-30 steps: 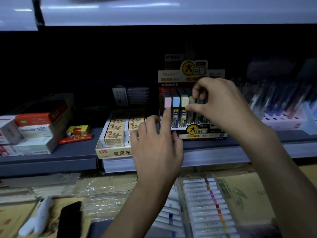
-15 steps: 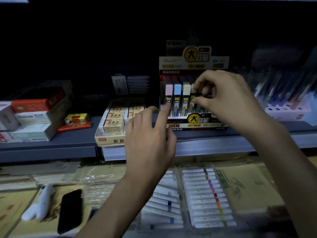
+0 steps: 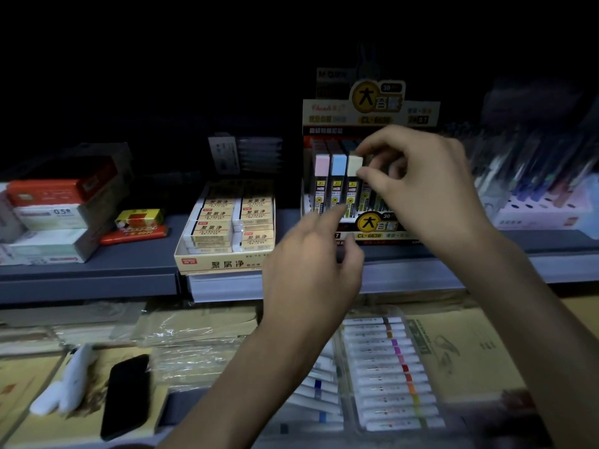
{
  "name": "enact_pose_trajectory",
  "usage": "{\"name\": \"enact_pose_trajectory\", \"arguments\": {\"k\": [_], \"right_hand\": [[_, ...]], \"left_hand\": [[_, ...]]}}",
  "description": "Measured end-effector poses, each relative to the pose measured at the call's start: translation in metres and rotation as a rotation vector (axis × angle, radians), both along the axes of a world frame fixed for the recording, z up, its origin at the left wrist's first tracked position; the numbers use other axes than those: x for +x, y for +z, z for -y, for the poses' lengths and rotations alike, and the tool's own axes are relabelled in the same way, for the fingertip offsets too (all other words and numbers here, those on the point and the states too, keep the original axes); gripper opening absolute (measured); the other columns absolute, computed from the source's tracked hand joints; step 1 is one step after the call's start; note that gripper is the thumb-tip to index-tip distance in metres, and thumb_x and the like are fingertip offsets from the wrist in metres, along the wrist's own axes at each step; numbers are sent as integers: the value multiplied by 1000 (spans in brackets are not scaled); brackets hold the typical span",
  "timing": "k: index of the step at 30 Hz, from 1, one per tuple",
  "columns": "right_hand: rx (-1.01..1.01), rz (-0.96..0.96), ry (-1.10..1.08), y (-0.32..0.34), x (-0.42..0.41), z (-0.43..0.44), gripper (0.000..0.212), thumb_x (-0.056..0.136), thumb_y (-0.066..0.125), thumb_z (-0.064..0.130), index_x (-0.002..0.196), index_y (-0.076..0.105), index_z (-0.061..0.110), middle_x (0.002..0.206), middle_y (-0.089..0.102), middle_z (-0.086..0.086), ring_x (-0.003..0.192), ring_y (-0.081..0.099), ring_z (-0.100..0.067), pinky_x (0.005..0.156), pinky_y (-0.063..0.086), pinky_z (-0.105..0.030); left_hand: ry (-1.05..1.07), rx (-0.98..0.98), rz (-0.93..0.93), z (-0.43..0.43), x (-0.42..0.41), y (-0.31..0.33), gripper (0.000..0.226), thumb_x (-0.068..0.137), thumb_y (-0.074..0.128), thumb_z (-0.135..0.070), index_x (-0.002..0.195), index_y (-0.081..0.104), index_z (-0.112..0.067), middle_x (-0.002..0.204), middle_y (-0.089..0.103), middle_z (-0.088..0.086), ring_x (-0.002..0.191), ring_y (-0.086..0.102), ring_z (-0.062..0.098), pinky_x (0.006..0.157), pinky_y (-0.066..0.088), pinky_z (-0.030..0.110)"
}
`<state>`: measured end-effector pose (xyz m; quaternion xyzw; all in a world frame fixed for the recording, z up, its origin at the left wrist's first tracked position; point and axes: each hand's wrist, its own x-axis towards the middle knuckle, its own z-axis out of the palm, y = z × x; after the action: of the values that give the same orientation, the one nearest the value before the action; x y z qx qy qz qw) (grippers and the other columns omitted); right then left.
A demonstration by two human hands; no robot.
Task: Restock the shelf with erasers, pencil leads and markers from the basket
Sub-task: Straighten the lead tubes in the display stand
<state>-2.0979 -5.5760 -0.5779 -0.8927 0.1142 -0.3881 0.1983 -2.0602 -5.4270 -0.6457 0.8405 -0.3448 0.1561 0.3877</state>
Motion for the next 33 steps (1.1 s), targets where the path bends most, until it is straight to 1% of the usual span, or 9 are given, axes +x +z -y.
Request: {"name": "enact_pose_trajectory", "arguments": {"k": [3,6,9,12,16,18,21,25,33], "right_hand": [[89,26,-35,1,0,-3,12,90,74,21,98,73,30,76,70,13,71,64,-3,72,56,-28],[218,-5,-107,3,-3,-5,6,91,73,24,87,73,29,69,70,12,74,65,5,63,46,-10],[376,-105,-102,3,-7,-5,13,92,70,23,82,77,28,74,72,13,79,66,2,70,48,-20],[497,-195,-56,1,-10,-6,15,93,68,21,84,79,26,90,74,14,91,66,-5,80,50,-28],[577,-270,-9,-4,-11,-8,15,95,68,20,88,80,24,77,65,18,80,58,-1,81,48,-29],[630,-281,-10,-9,-10,-8,14,94,69,22,87,80,24,70,60,20,77,55,-3,83,49,-33],[679,-291,-25,-15,-7,-6,14,93,70,28,84,80,26,61,54,20,68,48,-4,67,40,-29],[714,-289,-28,-18,-6,-4,15,93,68,26,86,80,24,58,55,19,63,46,-3,55,29,-25],[754,-296,-29,-17,-6,-5,12,94,68,24,93,80,22,51,59,11,54,48,-6,52,31,-23]], "left_hand": [[-28,0,-222,4,-6,2,52,98,58,-39,149,50,-38,67,62,-9,73,63,9,72,56,38],[-77,-72,-342,8,-7,2,56,95,61,-39,150,48,-37,64,67,-9,71,65,5,76,59,38],[-138,-167,-512,12,-5,-2,57,92,65,-35,148,52,-33,66,71,-8,75,70,7,82,59,39],[-163,-236,-573,14,-4,-4,57,87,63,-37,143,54,-33,68,73,-5,70,70,13,75,61,47],[-171,-290,-611,14,-2,-7,58,88,62,-29,145,50,-32,70,74,1,64,70,17,68,62,50],[-200,-305,-636,15,-2,-7,61,90,62,-26,150,47,-29,70,75,1,60,68,13,69,61,47],[-242,-373,-706,17,-4,-6,62,96,63,-16,154,43,-23,70,76,2,50,62,2,65,54,33],[-260,-449,-796,15,-4,0,56,98,61,-8,151,47,-18,69,76,6,42,55,4,47,45,20],[-298,-539,-962,11,0,6,50,99,59,-3,147,51,-14,66,73,6,39,45,9,41,38,17]]}}
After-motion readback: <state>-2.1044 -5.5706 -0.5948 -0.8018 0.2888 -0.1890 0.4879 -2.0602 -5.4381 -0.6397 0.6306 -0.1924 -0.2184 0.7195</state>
